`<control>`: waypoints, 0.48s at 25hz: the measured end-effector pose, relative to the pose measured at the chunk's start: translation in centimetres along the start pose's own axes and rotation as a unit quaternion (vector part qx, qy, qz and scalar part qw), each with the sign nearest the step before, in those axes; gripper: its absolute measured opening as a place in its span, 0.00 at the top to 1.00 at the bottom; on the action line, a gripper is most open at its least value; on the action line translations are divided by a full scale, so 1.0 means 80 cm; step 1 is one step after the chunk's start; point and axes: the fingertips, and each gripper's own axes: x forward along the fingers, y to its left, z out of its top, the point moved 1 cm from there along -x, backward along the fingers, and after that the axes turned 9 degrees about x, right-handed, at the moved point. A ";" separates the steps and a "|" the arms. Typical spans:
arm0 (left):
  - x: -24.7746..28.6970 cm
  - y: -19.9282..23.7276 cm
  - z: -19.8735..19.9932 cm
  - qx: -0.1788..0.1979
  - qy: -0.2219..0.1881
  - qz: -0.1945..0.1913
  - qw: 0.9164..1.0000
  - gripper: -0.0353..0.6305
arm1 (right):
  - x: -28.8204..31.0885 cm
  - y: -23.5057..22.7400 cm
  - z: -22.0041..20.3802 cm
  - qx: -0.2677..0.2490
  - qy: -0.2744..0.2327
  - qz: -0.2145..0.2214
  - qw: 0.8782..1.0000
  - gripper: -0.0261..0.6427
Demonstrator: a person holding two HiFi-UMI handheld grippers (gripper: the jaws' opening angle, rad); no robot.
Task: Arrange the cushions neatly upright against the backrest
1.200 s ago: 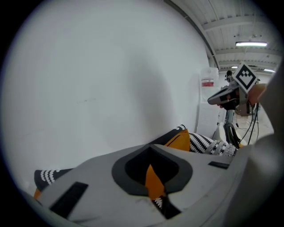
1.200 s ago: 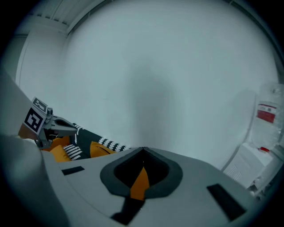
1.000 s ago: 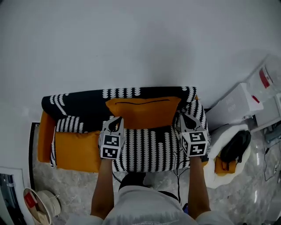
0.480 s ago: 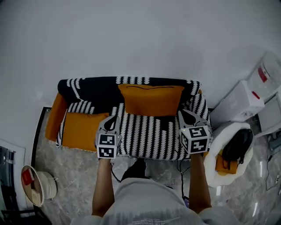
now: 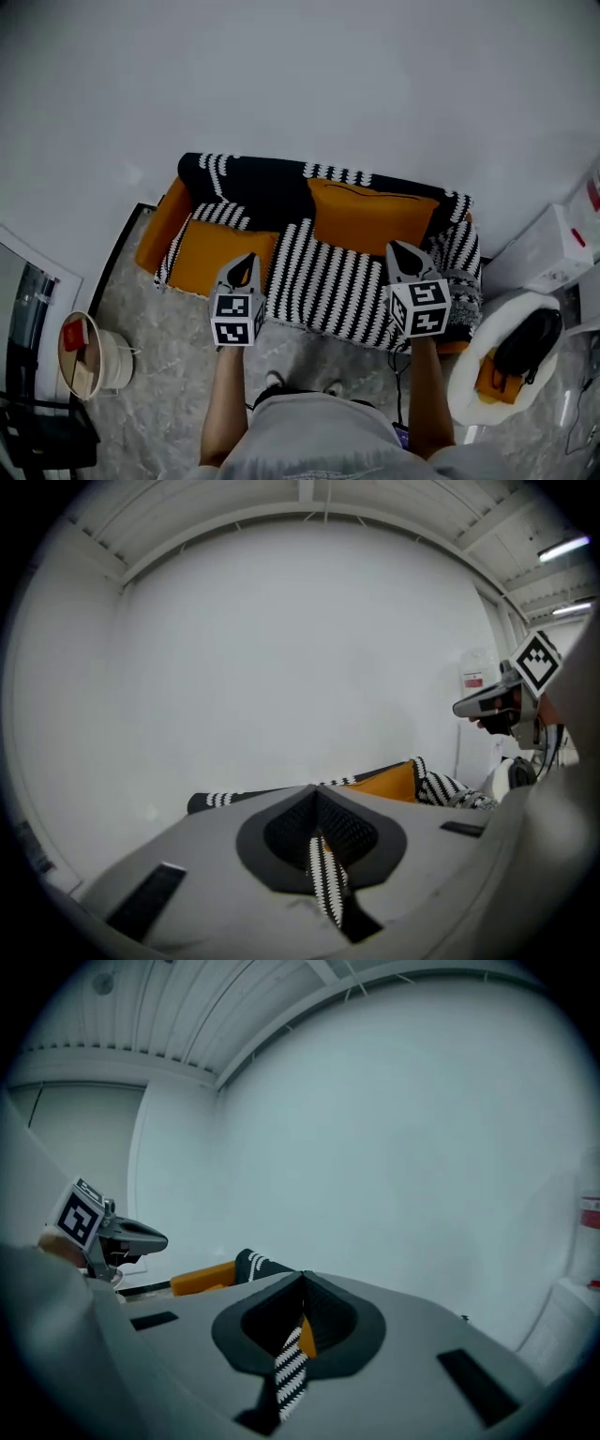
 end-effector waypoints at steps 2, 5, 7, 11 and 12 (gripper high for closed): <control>-0.023 0.025 -0.014 -0.010 0.004 0.024 1.000 0.92 | 0.009 0.033 0.008 -0.004 -0.014 0.026 1.000 0.96; -0.060 0.067 -0.039 -0.018 0.016 0.063 0.998 0.92 | 0.020 0.092 0.031 0.001 -0.062 0.073 0.995 0.96; -0.086 0.096 -0.060 -0.025 0.027 0.083 0.996 0.92 | 0.023 0.130 0.044 -0.001 -0.087 0.090 0.992 0.96; -0.139 0.155 -0.100 -0.047 0.026 0.096 0.994 0.92 | 0.029 0.212 0.058 0.011 -0.102 0.119 0.988 0.96; -0.151 0.170 -0.109 -0.048 0.024 0.099 0.994 0.92 | 0.031 0.231 0.059 0.013 -0.103 0.124 0.987 0.96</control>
